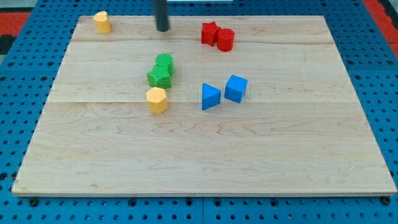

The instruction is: Make a diagonal line out of red blocks and the green star

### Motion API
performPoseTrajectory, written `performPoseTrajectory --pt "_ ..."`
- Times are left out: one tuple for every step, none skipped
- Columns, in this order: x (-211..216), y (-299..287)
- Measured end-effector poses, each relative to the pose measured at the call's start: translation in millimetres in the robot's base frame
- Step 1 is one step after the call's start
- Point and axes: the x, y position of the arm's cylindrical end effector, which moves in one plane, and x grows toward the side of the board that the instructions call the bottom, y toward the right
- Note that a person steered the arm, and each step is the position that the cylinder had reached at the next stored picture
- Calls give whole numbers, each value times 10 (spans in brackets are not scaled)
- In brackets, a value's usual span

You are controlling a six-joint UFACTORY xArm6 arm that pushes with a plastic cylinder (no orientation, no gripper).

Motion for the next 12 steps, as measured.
performPoseTrajectory --pt "88 719" --pt "538 1168" --pt "964 1360" --pt "1280 1339" --pt "1571 1003" --pt "1864 494" --pt "1875 -166" --pt "1735 -653" --pt "1449 -710" --pt "1496 -1017" --pt "1497 -1468" --pt "1376 -1752"
